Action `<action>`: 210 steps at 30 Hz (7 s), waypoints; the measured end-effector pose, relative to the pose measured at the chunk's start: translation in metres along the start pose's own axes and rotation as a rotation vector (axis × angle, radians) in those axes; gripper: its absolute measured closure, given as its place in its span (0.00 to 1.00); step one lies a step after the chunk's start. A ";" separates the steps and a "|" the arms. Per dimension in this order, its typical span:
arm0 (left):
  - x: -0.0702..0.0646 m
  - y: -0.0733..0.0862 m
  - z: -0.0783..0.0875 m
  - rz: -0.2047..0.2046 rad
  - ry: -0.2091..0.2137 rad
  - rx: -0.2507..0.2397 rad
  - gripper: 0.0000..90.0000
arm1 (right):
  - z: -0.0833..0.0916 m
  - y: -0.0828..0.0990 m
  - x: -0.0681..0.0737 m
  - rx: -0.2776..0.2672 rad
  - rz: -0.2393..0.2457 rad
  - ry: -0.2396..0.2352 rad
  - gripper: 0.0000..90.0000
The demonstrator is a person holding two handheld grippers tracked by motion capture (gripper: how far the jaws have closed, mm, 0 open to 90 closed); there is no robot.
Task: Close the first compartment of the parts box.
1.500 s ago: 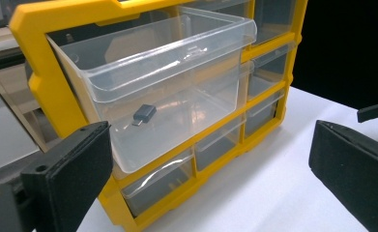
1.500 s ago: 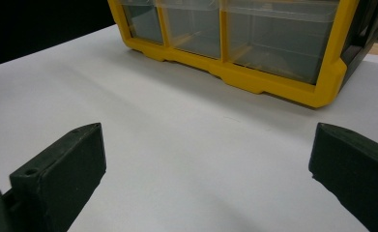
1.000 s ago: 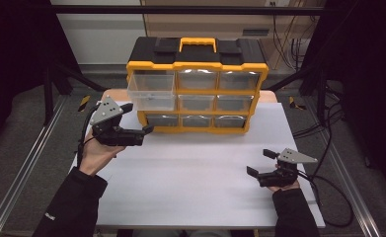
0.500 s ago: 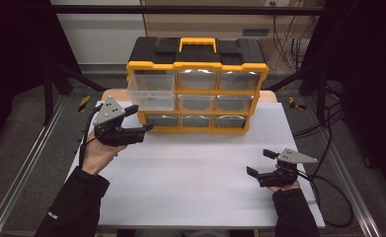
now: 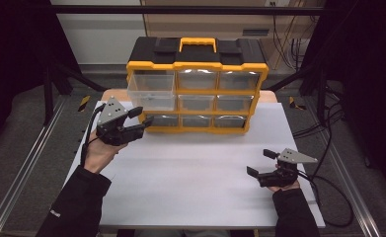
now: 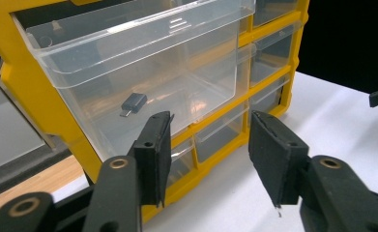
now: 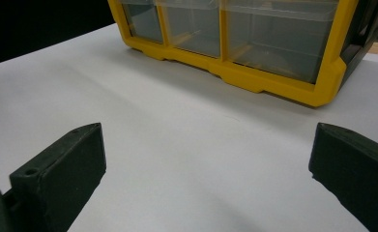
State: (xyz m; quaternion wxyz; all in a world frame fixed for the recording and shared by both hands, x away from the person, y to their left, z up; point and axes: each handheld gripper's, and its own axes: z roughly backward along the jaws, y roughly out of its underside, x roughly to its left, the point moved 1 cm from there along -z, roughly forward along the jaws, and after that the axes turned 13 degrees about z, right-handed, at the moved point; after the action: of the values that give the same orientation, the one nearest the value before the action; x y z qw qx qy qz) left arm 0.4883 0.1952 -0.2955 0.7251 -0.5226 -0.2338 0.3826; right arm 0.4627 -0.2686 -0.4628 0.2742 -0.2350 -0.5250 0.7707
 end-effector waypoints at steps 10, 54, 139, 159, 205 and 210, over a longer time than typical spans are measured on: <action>-0.001 -0.001 -0.003 -0.004 -0.006 0.013 0.67 | 0.000 0.000 0.000 -0.001 0.002 0.001 0.00; 0.013 -0.007 -0.021 -0.055 -0.075 0.032 1.00 | 0.000 0.000 0.000 -0.001 0.001 0.003 0.00; 0.038 -0.030 -0.059 -0.047 -0.113 0.030 0.99 | -0.001 0.000 0.000 0.003 0.001 -0.002 0.00; 0.044 -0.034 -0.068 -0.043 -0.114 0.026 0.99 | -0.001 0.001 0.000 0.006 0.000 -0.002 0.00; 0.043 -0.038 -0.069 0.007 -0.110 0.034 0.91 | -0.001 0.000 0.000 -0.001 -0.002 -0.001 0.00; 0.040 -0.030 -0.062 0.034 -0.070 0.021 0.72 | -0.001 0.000 0.000 0.000 -0.003 -0.002 0.00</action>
State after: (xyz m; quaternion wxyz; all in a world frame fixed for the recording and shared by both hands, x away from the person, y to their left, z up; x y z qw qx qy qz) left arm 0.5674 0.1864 -0.2914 0.7155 -0.5051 -0.2458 0.4154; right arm 0.4629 -0.2679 -0.4633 0.2750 -0.2332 -0.5256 0.7706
